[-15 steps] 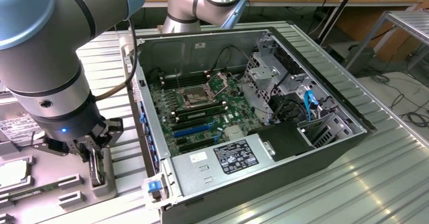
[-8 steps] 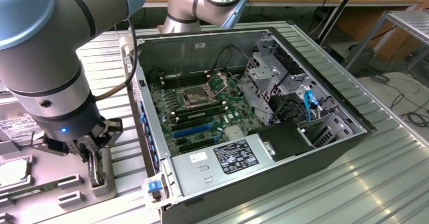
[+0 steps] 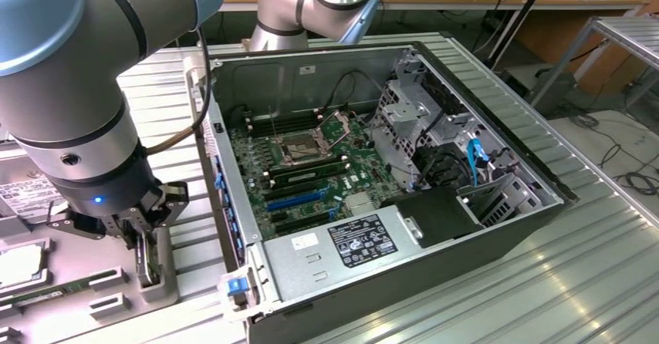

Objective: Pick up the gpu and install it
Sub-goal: 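Pick up the gpu and move the gpu toward the slot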

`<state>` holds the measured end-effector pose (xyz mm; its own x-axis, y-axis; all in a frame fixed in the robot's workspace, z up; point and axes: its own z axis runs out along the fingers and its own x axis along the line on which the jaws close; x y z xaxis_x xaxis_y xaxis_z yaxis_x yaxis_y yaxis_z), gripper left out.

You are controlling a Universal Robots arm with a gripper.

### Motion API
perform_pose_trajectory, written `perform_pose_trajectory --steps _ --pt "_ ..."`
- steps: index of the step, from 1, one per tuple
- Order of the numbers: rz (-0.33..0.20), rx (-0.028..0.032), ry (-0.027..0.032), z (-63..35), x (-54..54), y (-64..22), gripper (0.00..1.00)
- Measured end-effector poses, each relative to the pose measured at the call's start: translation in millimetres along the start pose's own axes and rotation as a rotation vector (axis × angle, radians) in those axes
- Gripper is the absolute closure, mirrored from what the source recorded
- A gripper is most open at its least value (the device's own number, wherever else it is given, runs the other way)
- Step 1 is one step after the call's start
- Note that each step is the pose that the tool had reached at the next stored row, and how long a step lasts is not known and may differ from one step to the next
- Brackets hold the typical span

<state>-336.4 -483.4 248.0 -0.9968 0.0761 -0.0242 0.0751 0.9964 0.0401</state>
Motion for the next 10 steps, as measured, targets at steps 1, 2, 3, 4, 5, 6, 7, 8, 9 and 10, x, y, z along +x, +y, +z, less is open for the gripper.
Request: perform_pose_trajectory --steps 1,2,3,4,5,6,7,8,9,10 --pt "0.0 0.0 0.0 0.0 0.0 0.0 0.73" --pt "0.0 0.0 0.0 0.0 0.0 0.0 0.73" --pt "0.0 0.0 0.0 0.0 0.0 0.0 0.73" --pt "0.0 0.0 0.0 0.0 0.0 0.0 0.73" --pt "0.0 0.0 0.0 0.0 0.0 0.0 0.73" --pt "0.0 0.0 0.0 0.0 0.0 0.0 0.73" --pt "0.0 0.0 0.0 0.0 0.0 0.0 0.73" --pt "0.0 0.0 0.0 0.0 0.0 0.0 0.73" --pt "0.0 0.0 0.0 0.0 0.0 0.0 0.73" --pt "0.0 0.0 0.0 0.0 0.0 0.0 0.73"
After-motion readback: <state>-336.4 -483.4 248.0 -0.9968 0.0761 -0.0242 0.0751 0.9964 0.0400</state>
